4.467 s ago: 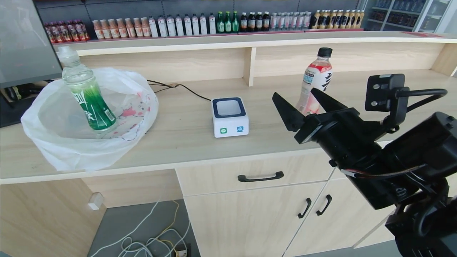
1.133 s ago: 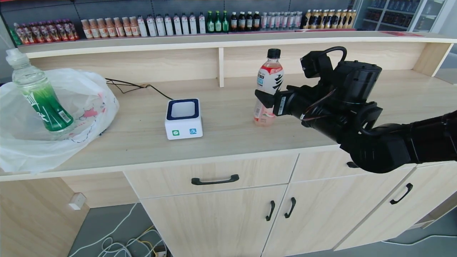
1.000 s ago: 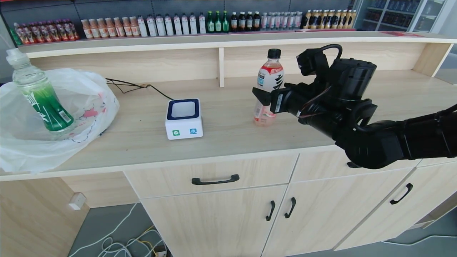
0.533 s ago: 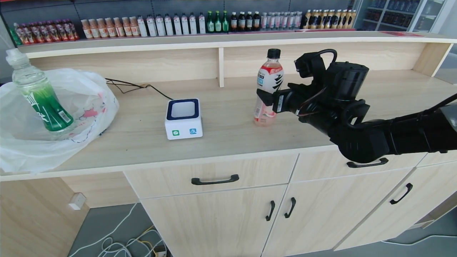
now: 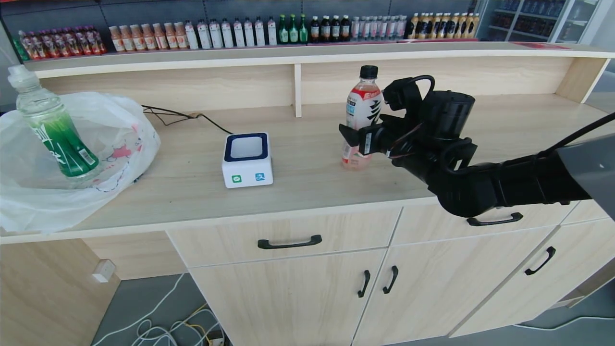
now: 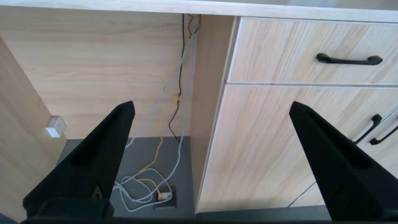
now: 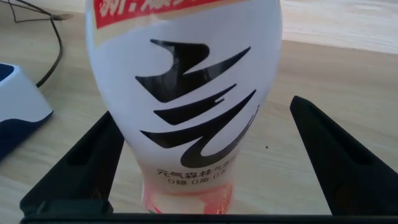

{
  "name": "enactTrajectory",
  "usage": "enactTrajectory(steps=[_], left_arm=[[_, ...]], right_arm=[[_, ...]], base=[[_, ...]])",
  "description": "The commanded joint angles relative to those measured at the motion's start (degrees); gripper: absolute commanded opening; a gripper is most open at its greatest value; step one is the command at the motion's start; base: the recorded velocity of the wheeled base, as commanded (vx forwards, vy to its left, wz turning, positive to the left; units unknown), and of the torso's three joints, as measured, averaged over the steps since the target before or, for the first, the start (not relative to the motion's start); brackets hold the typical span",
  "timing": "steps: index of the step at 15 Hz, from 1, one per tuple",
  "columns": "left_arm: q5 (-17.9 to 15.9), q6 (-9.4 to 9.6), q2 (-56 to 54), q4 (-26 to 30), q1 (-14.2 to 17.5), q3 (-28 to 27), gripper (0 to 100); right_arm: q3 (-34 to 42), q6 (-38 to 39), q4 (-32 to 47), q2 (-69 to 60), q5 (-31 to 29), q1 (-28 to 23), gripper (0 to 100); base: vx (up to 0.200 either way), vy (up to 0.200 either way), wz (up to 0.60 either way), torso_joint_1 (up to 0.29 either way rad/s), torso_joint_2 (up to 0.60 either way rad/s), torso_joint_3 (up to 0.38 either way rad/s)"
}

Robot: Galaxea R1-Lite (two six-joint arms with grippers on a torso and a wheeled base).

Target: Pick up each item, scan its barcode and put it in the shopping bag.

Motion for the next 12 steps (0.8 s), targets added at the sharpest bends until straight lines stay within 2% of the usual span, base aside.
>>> enactTrajectory(steps=[1, 5, 12], left_arm=[[0.0, -0.02, -0.01, -0.01, 0.01, 0.0, 100], [0.0, -0.02, -0.01, -0.01, 0.01, 0.0, 100], [0.0, -0.02, -0.01, -0.01, 0.01, 0.0, 100]], right_arm=[[-0.48, -0.15, -0.07, 0.56, 0.05, -0.02, 100], [-4.78, -0.23, 0.11, 2.67, 0.05, -0.02, 100], [-4.96, -0.32, 0.02, 3.02, -0.12, -0.02, 100]], base=[[0.0, 0.0, 0.0, 0.0, 0.0, 0.0], [0.0, 0.0, 0.0, 0.0, 0.0, 0.0], [0.0, 0.0, 0.0, 0.0, 0.0, 0.0]])
